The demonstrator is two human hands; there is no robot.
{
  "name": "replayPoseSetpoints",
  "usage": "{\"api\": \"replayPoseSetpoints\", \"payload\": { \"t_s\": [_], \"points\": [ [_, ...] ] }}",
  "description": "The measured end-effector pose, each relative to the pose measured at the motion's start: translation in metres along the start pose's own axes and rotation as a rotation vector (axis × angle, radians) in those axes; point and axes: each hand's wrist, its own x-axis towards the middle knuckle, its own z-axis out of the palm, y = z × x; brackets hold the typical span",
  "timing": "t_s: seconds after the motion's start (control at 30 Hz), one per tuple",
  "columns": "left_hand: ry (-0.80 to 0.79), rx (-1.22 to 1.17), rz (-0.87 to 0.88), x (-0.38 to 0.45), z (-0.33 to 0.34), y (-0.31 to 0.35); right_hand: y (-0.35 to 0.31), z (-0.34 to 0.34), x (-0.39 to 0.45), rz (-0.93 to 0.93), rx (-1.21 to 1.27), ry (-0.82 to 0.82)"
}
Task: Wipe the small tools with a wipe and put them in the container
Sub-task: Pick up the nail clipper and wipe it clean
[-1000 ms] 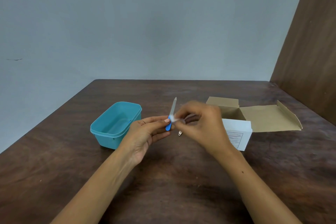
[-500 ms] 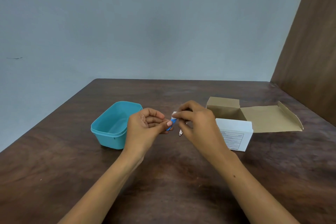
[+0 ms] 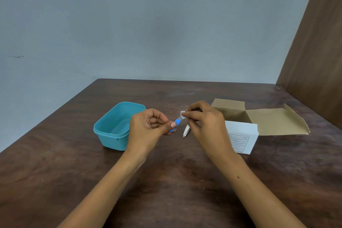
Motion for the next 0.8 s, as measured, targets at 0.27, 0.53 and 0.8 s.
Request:
{"api": "replayPoseSetpoints", "payload": {
  "t_s": [0.27,0.53,0.8],
  "points": [
    [-0.026,-0.042,-0.025,0.000,0.000,0.003,0.002,-0.004,0.001,0.047,-0.036,0.099],
    [-0.012,-0.024,0.005,0.000,-0.001,0.000,-0.008,0.002,-0.004,-0.057,0.027,-0.011],
    [-0.051,0.012,0.012,-0.002,0.000,0.005,0.003,0.000,0.000,0.085,-0.093,0.144]
  ]
}}
